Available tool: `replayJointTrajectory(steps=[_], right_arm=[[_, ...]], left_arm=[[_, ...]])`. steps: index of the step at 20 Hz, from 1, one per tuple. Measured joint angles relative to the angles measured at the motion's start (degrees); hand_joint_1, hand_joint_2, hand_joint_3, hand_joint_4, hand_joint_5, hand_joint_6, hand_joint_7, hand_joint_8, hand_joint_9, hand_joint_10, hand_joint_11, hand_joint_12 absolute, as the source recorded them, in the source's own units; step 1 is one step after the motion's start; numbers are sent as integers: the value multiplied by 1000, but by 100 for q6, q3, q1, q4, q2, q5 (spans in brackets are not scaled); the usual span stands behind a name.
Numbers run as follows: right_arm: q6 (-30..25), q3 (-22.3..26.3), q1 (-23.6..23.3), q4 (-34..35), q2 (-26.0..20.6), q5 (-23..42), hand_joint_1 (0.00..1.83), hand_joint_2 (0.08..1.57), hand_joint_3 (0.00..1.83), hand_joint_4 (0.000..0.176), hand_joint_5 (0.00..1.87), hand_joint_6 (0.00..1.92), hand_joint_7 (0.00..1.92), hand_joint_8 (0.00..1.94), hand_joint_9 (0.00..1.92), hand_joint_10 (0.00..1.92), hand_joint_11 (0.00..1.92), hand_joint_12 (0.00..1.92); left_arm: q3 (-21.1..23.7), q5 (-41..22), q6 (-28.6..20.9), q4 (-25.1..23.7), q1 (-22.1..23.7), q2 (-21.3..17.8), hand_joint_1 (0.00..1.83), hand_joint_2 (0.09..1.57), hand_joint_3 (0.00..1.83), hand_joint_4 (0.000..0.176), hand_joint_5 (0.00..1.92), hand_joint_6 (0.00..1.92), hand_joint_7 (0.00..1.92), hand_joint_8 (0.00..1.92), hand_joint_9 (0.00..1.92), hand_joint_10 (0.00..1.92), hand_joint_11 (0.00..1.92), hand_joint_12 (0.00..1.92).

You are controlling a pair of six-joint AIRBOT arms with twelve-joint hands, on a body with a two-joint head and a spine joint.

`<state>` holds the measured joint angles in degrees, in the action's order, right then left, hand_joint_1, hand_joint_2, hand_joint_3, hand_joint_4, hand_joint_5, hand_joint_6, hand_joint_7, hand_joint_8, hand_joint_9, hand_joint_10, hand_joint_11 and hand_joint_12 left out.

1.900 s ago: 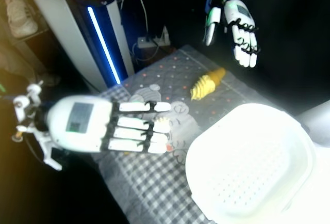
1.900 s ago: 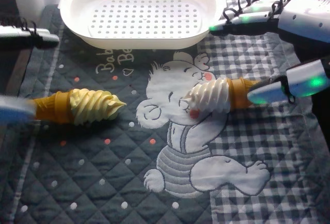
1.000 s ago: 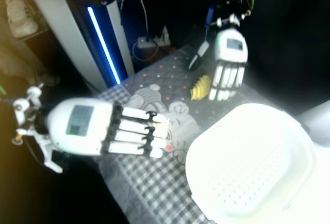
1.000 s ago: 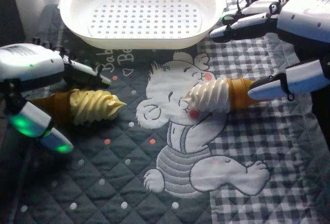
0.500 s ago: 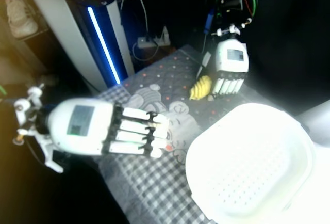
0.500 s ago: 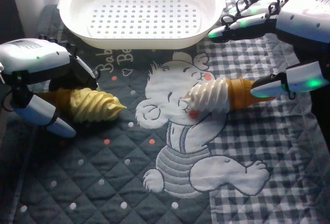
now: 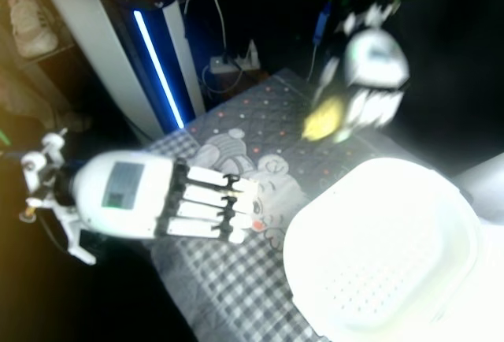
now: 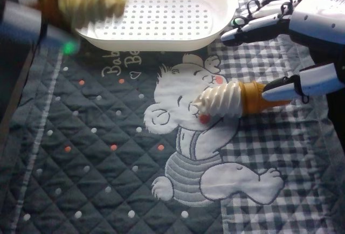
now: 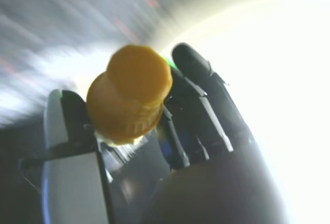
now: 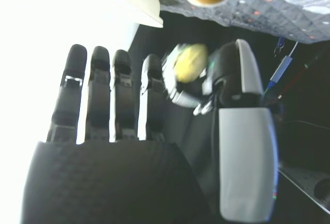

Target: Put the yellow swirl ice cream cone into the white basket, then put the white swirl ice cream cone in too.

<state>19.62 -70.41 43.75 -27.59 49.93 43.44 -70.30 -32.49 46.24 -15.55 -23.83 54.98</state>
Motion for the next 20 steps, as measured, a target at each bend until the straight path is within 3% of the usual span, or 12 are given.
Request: replayJointTrajectory(steps=[3, 4, 7, 8, 9, 11, 12, 13, 16, 17, 18, 20], right_arm=[[0, -83, 0, -9, 92, -9, 830, 1002, 0, 86, 497, 6, 397, 5, 372, 4, 160, 604], [-2, -120, 0, -4, 125, -15, 827, 1002, 0, 77, 509, 9, 388, 1, 366, 3, 152, 603], [0, -177, 0, -2, 212, -17, 816, 1003, 0, 83, 517, 10, 391, 2, 386, 10, 177, 615], [-7, -216, 0, -24, 267, 4, 829, 1003, 0, 67, 526, 11, 398, 4, 393, 11, 185, 621], [-44, -273, 0, -57, 337, 13, 857, 997, 0, 63, 541, 14, 411, 8, 406, 14, 194, 628], [-262, -431, 0, -192, 466, 57, 855, 986, 0, 95, 535, 6, 407, 4, 405, 9, 187, 621], [-341, -490, 0, -210, 507, 72, 855, 986, 0, 95, 535, 6, 407, 4, 405, 9, 187, 621], [-439, -546, 0, -254, 520, 105, 793, 984, 0, 74, 542, 0, 420, 0, 442, 0, 301, 447], [-448, -651, 0, -243, 542, 258, 802, 993, 0, 80, 526, 3, 401, 3, 424, 2, 365, 262], [-459, -675, 0, -258, 542, 295, 753, 1001, 2, 112, 508, 0, 386, 0, 400, 0, 342, 214], [-498, -728, 0, -267, 595, 356, 727, 1005, 3, 111, 506, 0, 373, 0, 376, 0, 312, 195], [-577, -817, 0, -258, 769, 457, 712, 1017, 7, 96, 511, 2, 364, 0, 359, 0, 299, 181]], left_arm=[[-393, 208, 358, 190, 472, 393, 1398, 1030, 0, 0, 1112, 693, 1258, 459, 1058, 967, 664, 1051], [-636, 461, 378, 192, 592, 599, 1398, 1043, 0, 0, 1048, 787, 1145, 639, 1109, 920, 924, 783], [-1436, 1108, 400, 391, 765, 1298, 1396, 1052, 1, 0, 1048, 726, 1106, 737, 1082, 991, 872, 775], [-1812, 1390, 398, 461, 802, 1611, 1385, 1078, 0, 0, 1012, 728, 1047, 879, 1020, 1134, 773, 845], [-2157, 1668, 396, 514, 837, 1915, 1270, 1102, 5, 0, 980, 813, 1019, 1055, 921, 790, 699, 951], [-2813, 2256, 400, 518, 927, 2494, 802, 958, 0, 0, 694, 13, 814, 42, 800, 181, 498, 942], [-3029, 2430, 398, 529, 940, 2673, 802, 958, 0, 0, 694, 13, 814, 42, 800, 181, 498, 942], [-3300, 2621, 391, 564, 957, 2892, 825, 943, 0, 28, 646, 1, 767, 1, 774, 105, 416, 1091], [-3654, 2726, 282, 984, 835, 3082, 811, 946, 0, 9, 637, 3, 732, 0, 743, 47, 396, 936], [-3766, 2868, 267, 979, 774, 3132, 834, 939, 0, 0, 643, 0, 752, 2, 779, 21, 427, 903], [-3875, 3029, 262, 981, 721, 3202, 815, 938, 0, 17, 631, 0, 761, 1, 773, 11, 379, 967], [-3987, 3077, 264, 981, 688, 3283, 789, 955, 4, 0, 600, 0, 759, 3, 759, 5, 361, 914]])
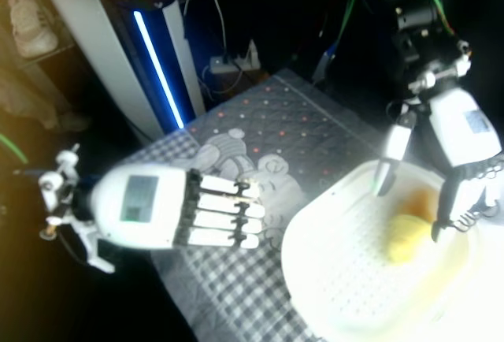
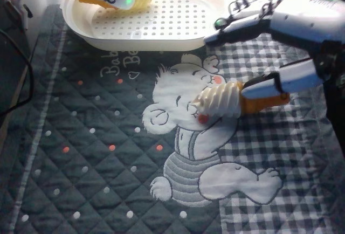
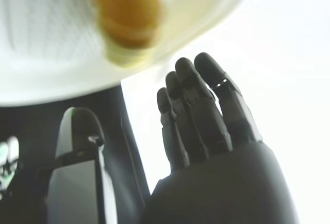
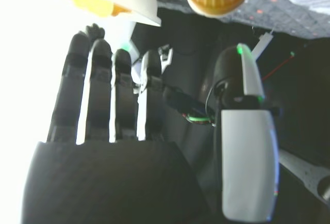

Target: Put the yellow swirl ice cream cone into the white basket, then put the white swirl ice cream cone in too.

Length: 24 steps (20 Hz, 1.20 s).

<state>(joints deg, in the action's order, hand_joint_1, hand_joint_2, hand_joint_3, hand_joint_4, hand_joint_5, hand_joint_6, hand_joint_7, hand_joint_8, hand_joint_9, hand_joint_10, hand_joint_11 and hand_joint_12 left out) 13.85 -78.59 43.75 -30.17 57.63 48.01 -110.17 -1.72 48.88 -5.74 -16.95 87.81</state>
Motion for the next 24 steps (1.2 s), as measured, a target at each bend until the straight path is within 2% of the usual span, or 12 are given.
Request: replayJointTrajectory(steps=[1, 3, 4, 6, 7, 8, 9, 11, 12, 17, 20, 24], right_arm=[[-20, 0, 0, -70, 72, 57, 713, 1017, 6, 87, 512, 2, 357, 0, 340, 0, 280, 171], [-44, 4, 0, -96, 81, 168, 700, 1013, 2, 54, 512, 2, 362, 2, 348, 4, 291, 171], [-44, -4, 0, -39, 74, 190, 714, 1002, 0, 60, 486, 0, 347, 0, 323, 0, 261, 156], [-50, -7, 0, 13, 55, 216, 721, 980, 0, 47, 456, 0, 331, 0, 291, 0, 235, 144], [-52, 15, 0, 17, 46, 221, 737, 972, 0, 44, 441, 0, 337, 2, 291, 1, 230, 141], [-55, 68, 0, 59, 33, 234, 731, 969, 0, 67, 426, 0, 347, 5, 289, 0, 221, 136], [-55, 98, 0, 79, 35, 293, 724, 966, 0, 70, 429, 2, 358, 9, 310, 9, 245, 146], [-59, 197, 0, 76, 33, 507, 725, 941, 0, 115, 435, 2, 370, 6, 359, 7, 303, 244], [-66, 223, 0, 66, 22, 603, 721, 934, 2, 111, 442, 1, 371, 2, 370, 2, 283, 338], [-61, 214, 0, 175, 68, 636, 855, 902, 1, 80, 453, 0, 402, 0, 410, 1, 22, 1007], [-63, 214, 0, 109, 122, 522, 848, 904, 0, 111, 424, 0, 373, 1, 378, 0, 0, 1028], [-66, 37, 0, 28, 330, 52, 854, 898, 0, 97, 430, 1, 367, 0, 387, 3, 26, 992]], left_arm=[[-2, -26, 0, 0, -13, 31, 773, 953, 3, 0, 586, 0, 718, 0, 744, 0, 362, 910], [42, -101, 9, -7, -50, 33, 757, 934, 0, 45, 533, 0, 618, 0, 624, 0, 269, 824], [166, -109, 9, -7, -68, -50, 746, 932, 0, 31, 513, 0, 574, 0, 552, 0, 227, 743], [824, -297, 4, -39, -192, -507, 718, 935, 0, 73, 448, 0, 454, 0, 426, 0, 60, 814], [1283, -516, 0, -44, -289, -824, 689, 946, 1, 70, 420, 0, 405, 0, 377, 0, 11, 791], [1620, -728, 0, -57, -352, -1069, 694, 956, 3, 109, 381, 2, 355, 3, 306, 0, 1, 704], [1895, -975, 0, -61, -409, -1329, 738, 972, 5, 118, 356, 2, 303, 4, 244, 1, 0, 562], [2577, -1851, -11, -63, -544, -1899, 767, 976, 0, 60, 376, 3, 326, 3, 280, 5, 0, 704], [2944, -2430, -28, -50, -675, -2208, 809, 960, 0, 44, 383, 4, 324, 1, 282, 5, 0, 708], [4415, -4478, -55, 278, -1867, -3580, 774, 896, 0, 45, 410, 13, 312, 6, 276, 6, 0, 739], [4859, -5226, -37, 435, -2406, -3995, 756, 859, 0, 21, 420, 5, 330, 5, 297, 9, 0, 800], [5510, -6286, 50, 675, -3254, -4457, 909, 796, 0, 3, 383, 3, 274, 0, 227, 0, 0, 676]])
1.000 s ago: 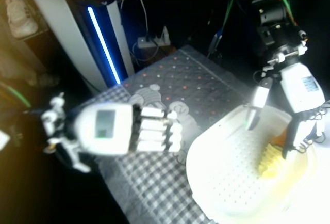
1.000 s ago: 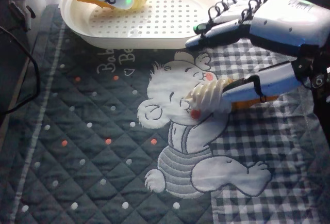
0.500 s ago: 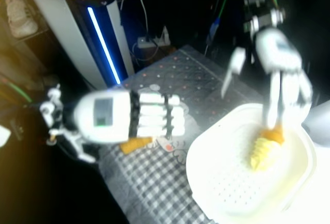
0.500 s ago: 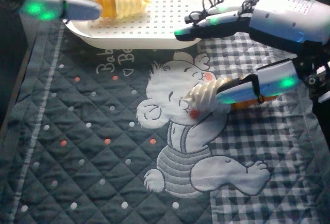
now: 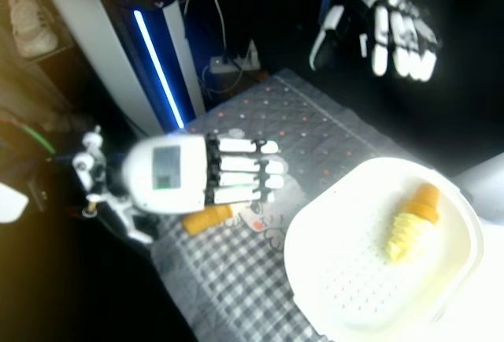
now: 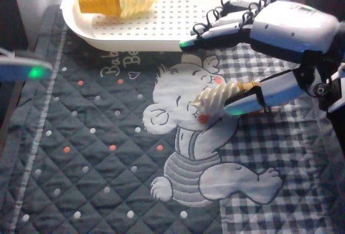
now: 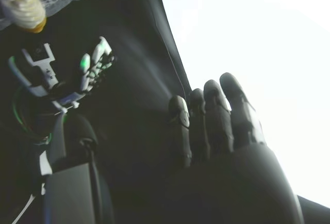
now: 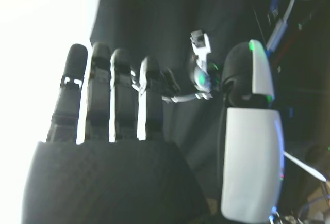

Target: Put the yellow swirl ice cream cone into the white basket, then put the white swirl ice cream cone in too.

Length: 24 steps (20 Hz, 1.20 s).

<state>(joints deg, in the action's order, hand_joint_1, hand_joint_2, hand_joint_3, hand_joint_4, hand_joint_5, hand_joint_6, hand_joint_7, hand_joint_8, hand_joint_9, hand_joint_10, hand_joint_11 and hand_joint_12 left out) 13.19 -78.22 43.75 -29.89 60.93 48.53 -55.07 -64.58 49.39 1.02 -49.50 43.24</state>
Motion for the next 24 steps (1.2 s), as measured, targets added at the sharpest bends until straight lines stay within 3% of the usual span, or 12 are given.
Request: replayJointTrajectory(steps=[2, 7, 13, 14, 15, 16, 17, 19, 21, 22, 23, 24], right_arm=[[0, -63, 0, -133, 142, -249, 888, 881, 0, 121, 408, 0, 337, 0, 325, 1, 0, 848], [-76, -107, 0, -533, 166, -654, 932, 816, 0, 118, 360, 0, 387, 9, 477, 35, 100, 1085], [-313, -219, 0, -1141, 197, -1252, 1027, 834, 4, 80, 389, 7, 438, 8, 586, 42, 279, 1164], [-313, -219, 0, -1158, 195, -1261, 1072, 846, 6, 56, 410, 12, 464, 16, 691, 82, 413, 1227], [-339, -219, -4, -1180, 186, -1287, 1160, 897, 7, 0, 500, 12, 606, 36, 867, 162, 589, 1268], [-348, -219, -4, -1191, 179, -1294, 1232, 930, 3, 0, 709, 31, 815, 399, 825, 1260, 789, 1790], [-343, -219, -4, -1180, 162, -1292, 1334, 1050, 6, 0, 854, 26, 966, 871, 833, 1639, 872, 1895], [-365, -243, -7, -1130, 162, -1274, 1272, 1102, 0, 0, 1247, 148, 933, 1296, 915, 1479, 854, 1779], [-424, -306, -31, -1097, 221, -1268, 1283, 1066, 2, 0, 1290, 151, 1040, 1133, 1052, 1212, 906, 1582], [-431, -345, -39, -1060, 256, -1248, 1267, 1081, 0, 0, 1099, 602, 1113, 940, 1104, 778, 869, 1247], [-444, -361, -39, -1043, 267, -1246, 1259, 1135, 0, 0, 1044, 599, 936, 1306, 999, 1101, 818, 1441], [-446, -374, -39, -1025, 269, -1241, 1255, 1150, 0, 0, 986, 701, 913, 1357, 918, 1194, 740, 1517]], left_arm=[[155, -323, 2, 76, -367, -39, 889, 821, 0, 0, 373, 1, 283, 2, 244, 7, 0, 725], [229, -732, -116, 555, -868, -96, 963, 774, 0, 0, 392, 3, 329, 4, 291, 12, 0, 913], [238, -857, -125, 706, -1003, -72, 1014, 768, 0, 0, 427, 9, 354, 6, 315, 14, 0, 974], [238, -857, -125, 710, -1003, -72, 1019, 762, 0, 0, 432, 8, 359, 5, 320, 14, 0, 1012], [238, -857, -127, 710, -1010, -72, 1028, 757, 0, 0, 439, 8, 366, 6, 329, 16, 0, 1048], [238, -852, -133, 713, -1008, -72, 1046, 742, 0, 0, 458, 12, 385, 9, 348, 21, 0, 1103], [238, -850, -140, 717, -1014, -72, 1045, 744, 0, 0, 452, 6, 383, 5, 348, 19, 0, 1131], [238, -850, -142, 717, -1014, -72, 1042, 747, 0, 0, 477, 13, 397, 7, 364, 24, 0, 1213], [234, -855, -164, 717, -1014, -59, 1007, 752, 0, 0, 509, 19, 404, 6, 353, 19, 0, 1251], [234, -855, -164, 717, -1014, -52, 968, 757, 0, 0, 514, 16, 408, 6, 357, 20, 0, 1289], [234, -850, -170, 717, -1014, -48, 981, 750, 0, 0, 523, 14, 426, 9, 367, 24, 0, 1320], [227, -809, -179, 713, -1014, -46, 961, 754, 0, 0, 519, 11, 427, 7, 367, 24, 0, 1326]])
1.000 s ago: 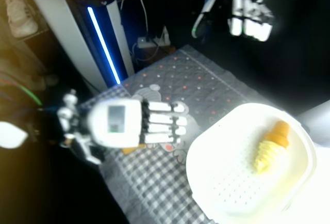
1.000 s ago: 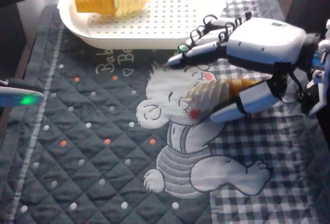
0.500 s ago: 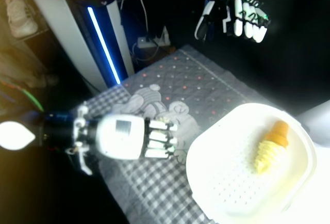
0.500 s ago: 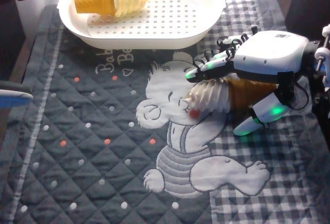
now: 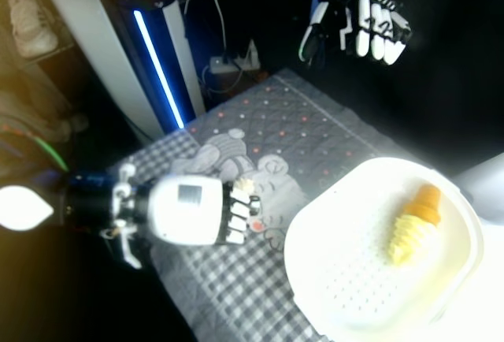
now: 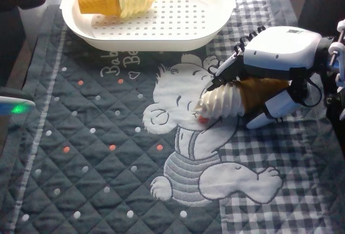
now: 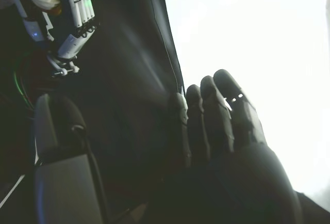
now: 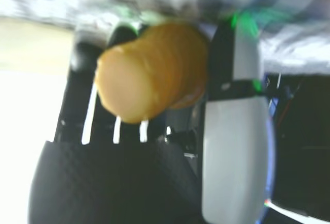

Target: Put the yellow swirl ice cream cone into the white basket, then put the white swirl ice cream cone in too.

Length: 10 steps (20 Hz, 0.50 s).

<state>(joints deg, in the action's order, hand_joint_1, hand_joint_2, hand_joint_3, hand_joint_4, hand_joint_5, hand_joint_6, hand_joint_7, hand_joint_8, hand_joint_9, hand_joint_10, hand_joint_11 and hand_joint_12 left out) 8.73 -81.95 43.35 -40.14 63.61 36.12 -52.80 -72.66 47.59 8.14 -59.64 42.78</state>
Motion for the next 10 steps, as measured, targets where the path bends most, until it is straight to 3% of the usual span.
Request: replayJointTrajectory(steps=[1, 2, 3, 4, 5, 6, 7, 9, 10], right_arm=[[0, -42, 0, 15, 11, 37, 1199, 1085, 0, 0, 1075, 756, 866, 1561, 785, 1727, 733, 1840], [9, -50, 0, 48, -11, 72, 1185, 1074, 0, 0, 1086, 778, 865, 1482, 807, 1771, 799, 1905], [57, -55, 17, 155, -57, 153, 1242, 1131, 0, 0, 1054, 613, 891, 1411, 875, 1455, 794, 1743], [173, -85, 42, 433, -107, 273, 1261, 1123, 0, 0, 1082, 498, 941, 1331, 992, 1416, 933, 1709], [286, -94, 42, 699, -173, 372, 1204, 1063, 0, 0, 1135, 641, 1034, 1059, 1007, 1502, 952, 1765], [341, -129, 42, 1069, -256, 614, 1255, 1098, 2, 0, 1111, 503, 991, 1227, 968, 1503, 911, 1748], [439, -162, 2, 1344, -313, 866, 1267, 1060, 0, 0, 1150, 516, 1113, 964, 1047, 1152, 924, 1453], [682, -201, -398, 1419, -317, 1032, 1256, 1038, 0, 10, 1131, 677, 1220, 637, 1130, 922, 991, 1396], [931, -258, -857, 1416, -205, 1093, 1278, 1008, 0, 0, 1169, 590, 1358, 411, 1280, 800, 1114, 1357]], left_arm=[[-31, 50, -7, 31, 0, 50, 968, 741, 0, 0, 510, 5, 419, 3, 363, 21, 0, 1307], [-35, 94, -7, 57, 0, 70, 1016, 726, 0, 0, 515, 7, 422, 4, 365, 21, 0, 1307], [-35, 155, -4, 50, 0, 94, 1030, 723, 0, 0, 522, 7, 414, 0, 351, 14, 0, 1289], [-37, 190, -4, 50, 0, 120, 1039, 712, 0, 0, 516, 3, 419, 3, 360, 18, 0, 1286], [-42, 205, -2, 50, 0, 136, 1059, 710, 0, 0, 506, 0, 406, 0, 345, 12, 0, 1286], [-63, 221, -11, 37, 0, 151, 1066, 709, 0, 0, 506, 1, 408, 1, 353, 16, 0, 1315], [-92, 219, -20, 50, 0, 177, 1067, 724, 0, 0, 507, 1, 413, 2, 357, 18, 0, 1343], [-114, 243, -50, 129, 0, 234, 1042, 753, 3, 0, 501, 2, 411, 1, 344, 13, 0, 1282], [-111, 286, -85, 116, -22, 234, 1035, 760, 6, 0, 504, 3, 416, 2, 348, 14, 0, 1281]])
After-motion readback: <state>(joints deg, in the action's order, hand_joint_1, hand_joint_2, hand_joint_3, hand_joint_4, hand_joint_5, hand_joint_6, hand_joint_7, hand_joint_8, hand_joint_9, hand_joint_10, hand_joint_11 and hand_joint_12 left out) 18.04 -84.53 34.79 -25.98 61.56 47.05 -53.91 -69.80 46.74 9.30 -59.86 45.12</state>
